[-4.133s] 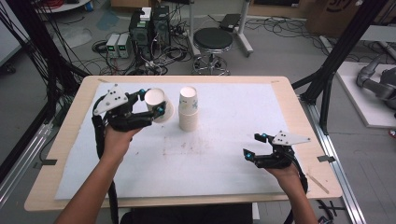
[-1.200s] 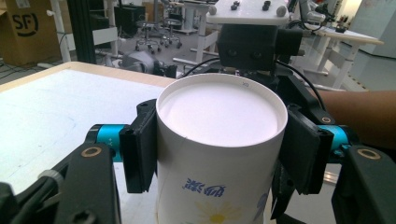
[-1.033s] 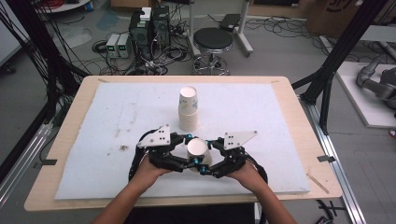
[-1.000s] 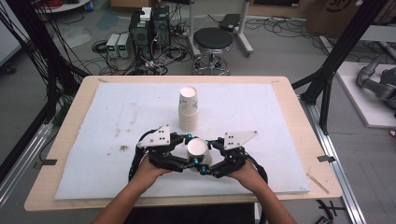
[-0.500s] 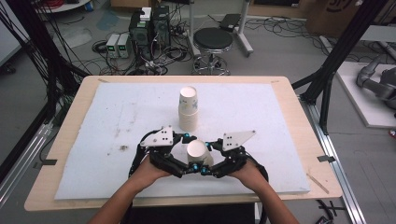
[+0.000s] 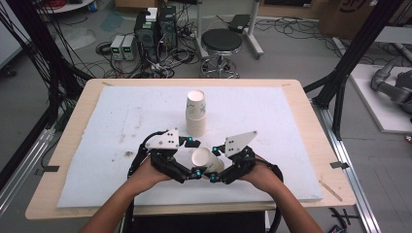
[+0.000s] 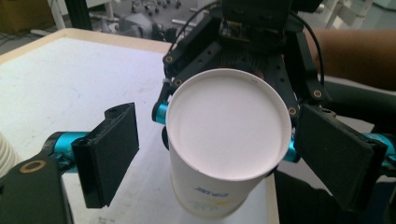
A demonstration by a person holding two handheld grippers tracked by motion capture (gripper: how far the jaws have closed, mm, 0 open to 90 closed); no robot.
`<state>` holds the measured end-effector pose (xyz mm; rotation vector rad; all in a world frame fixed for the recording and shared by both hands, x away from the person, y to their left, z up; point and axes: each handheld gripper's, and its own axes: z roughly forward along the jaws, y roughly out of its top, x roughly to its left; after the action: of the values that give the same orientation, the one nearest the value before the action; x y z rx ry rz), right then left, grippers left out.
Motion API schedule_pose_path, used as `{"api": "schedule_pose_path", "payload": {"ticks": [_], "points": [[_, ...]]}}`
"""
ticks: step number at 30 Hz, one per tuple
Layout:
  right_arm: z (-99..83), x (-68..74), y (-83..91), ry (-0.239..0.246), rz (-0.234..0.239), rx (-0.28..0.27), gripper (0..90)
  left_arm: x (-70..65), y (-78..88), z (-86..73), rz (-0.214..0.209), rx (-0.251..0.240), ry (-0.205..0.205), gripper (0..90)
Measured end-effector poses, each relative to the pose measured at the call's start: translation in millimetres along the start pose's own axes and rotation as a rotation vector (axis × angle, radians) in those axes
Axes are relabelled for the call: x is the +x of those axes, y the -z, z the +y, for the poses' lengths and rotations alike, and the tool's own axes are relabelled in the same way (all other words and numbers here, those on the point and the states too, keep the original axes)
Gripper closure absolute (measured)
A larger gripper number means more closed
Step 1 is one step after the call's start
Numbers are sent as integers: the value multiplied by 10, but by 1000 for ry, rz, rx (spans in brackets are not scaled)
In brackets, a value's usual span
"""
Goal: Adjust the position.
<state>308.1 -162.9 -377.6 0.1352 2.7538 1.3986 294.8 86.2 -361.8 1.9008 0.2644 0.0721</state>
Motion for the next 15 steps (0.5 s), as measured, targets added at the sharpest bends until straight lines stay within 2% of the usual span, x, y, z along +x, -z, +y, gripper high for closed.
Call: {"api": "schedule_pose_path", "payload": {"ticks": [6,9,15], "points": [[127,-12,-16,42,7,103,335,1,-7,11,-9,62,-13,142],[193,-11,-43,70,9,175,335,5,-16,11,-11,77,-18,144],[279,11,-60,99,19,253,334,16,-30,3,-16,100,-14,152]]}}
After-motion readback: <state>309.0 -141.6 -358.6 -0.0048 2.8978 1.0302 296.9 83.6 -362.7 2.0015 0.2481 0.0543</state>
